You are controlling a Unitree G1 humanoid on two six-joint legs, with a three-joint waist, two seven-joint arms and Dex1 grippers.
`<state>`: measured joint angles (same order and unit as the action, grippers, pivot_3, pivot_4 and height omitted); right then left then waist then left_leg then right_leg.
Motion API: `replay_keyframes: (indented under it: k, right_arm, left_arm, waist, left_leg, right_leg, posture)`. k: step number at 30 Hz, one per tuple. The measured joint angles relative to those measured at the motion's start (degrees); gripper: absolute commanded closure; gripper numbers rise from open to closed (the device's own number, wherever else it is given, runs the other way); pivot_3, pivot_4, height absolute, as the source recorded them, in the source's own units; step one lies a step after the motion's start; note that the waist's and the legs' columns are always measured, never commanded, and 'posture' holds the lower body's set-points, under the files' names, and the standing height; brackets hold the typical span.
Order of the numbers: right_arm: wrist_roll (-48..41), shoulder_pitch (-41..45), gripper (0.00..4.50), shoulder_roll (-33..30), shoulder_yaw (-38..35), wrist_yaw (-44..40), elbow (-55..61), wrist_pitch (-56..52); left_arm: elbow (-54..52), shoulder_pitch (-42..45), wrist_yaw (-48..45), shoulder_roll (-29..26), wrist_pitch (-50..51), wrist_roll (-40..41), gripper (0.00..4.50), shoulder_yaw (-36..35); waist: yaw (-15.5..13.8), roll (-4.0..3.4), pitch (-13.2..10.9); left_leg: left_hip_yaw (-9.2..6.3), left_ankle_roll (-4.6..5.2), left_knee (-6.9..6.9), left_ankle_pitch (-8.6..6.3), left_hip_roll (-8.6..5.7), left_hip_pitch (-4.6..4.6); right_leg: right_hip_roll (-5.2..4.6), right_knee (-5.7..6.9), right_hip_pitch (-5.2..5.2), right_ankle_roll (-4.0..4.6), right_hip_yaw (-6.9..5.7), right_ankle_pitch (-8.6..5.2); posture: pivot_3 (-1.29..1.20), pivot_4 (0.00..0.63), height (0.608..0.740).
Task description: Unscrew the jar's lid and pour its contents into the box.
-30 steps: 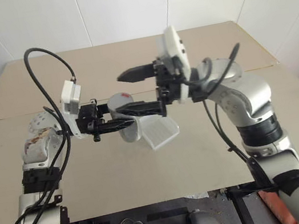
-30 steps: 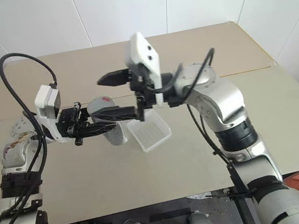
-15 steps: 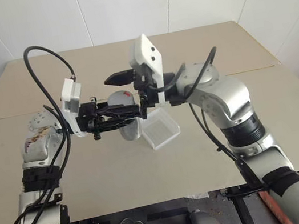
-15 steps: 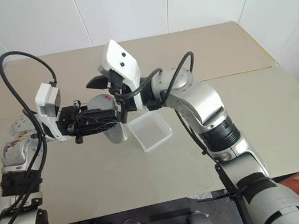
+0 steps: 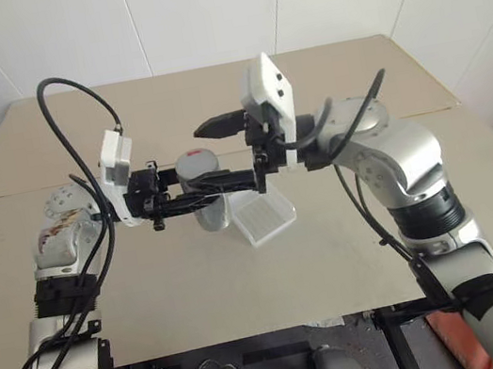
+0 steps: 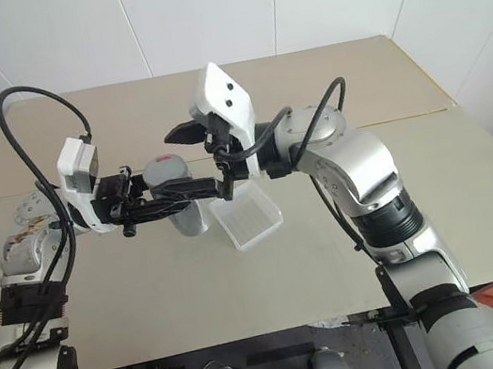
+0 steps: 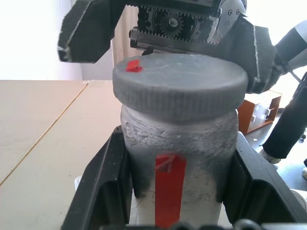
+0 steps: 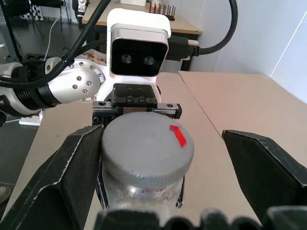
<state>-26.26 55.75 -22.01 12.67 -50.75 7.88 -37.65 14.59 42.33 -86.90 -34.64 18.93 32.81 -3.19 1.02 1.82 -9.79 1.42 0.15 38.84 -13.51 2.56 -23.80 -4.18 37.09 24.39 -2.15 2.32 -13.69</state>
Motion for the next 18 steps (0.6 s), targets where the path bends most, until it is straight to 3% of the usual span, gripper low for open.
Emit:
replay_keyframes:
  k: [18]
  right_arm:
    - [0.2, -2.5, 0.03, -5.0, -4.3, 0.7, -0.6, 0.0]
  left_arm:
    - [-0.2, 0.0, -2.1, -1.0, 0.1, 0.1, 2.49, -0.1]
  waist:
    - [0.0, 0.00, 0.0]
  left_leg:
    - [0.01, 0.00, -0.01, 0.00, 0.00, 0.00]
  right_leg:
    - [0.01, -0.06, 0.01, 0.00, 0.01, 0.00]
  posture:
    - [0.00, 0.150, 0.740]
